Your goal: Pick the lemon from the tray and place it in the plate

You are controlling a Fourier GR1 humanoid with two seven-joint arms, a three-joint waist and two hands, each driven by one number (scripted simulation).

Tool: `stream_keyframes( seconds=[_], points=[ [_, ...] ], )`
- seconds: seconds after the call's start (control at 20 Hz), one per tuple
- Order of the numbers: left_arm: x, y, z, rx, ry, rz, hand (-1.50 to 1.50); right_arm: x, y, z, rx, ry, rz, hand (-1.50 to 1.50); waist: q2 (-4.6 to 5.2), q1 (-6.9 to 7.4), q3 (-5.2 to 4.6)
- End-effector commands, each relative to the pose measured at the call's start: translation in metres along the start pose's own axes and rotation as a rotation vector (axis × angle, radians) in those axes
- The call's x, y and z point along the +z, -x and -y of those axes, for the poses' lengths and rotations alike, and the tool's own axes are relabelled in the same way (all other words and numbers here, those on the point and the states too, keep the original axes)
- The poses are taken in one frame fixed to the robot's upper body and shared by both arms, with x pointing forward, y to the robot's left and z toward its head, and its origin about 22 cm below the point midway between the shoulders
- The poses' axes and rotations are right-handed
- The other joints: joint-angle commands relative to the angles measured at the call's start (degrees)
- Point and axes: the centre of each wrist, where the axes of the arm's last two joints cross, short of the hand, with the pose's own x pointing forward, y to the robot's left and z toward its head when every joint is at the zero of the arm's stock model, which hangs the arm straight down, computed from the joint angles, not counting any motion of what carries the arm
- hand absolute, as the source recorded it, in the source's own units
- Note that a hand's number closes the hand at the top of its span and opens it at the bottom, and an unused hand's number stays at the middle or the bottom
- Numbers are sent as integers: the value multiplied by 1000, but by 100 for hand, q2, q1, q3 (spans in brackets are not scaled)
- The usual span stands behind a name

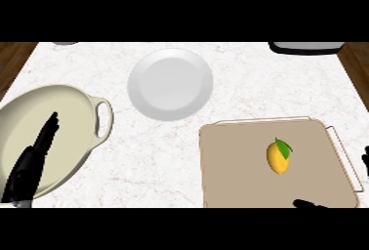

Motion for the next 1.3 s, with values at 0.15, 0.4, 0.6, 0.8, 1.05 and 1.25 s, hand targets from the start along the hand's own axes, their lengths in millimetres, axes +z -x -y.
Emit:
stream_keyframes(
  seconds=[0.15,0.4,0.6,0.8,1.05,1.25],
  points=[
    [2,12,11,1,-5,-13,0,-28,-28,1,137,-141,-132,-150,-11,-31,10],
    [2,-1,3,-8,-5,-3,0,-50,-26,-6,288,-259,-211,-150,-14,1,12],
    [11,-1,-8,8,0,-16,0,-68,12,-17,304,-335,-233,-150,-17,-5,18],
    [4,-16,-11,8,-6,-10,0,-76,11,-14,311,-362,-222,-150,-23,-42,17],
    [-14,13,-4,18,-20,-10,0,-86,10,-47,310,-406,-229,-150,-18,-62,14],
    [0,-2,-8,-20,-14,16,0,-98,27,-55,300,-437,-226,-150,-22,-38,16]
  ],
)
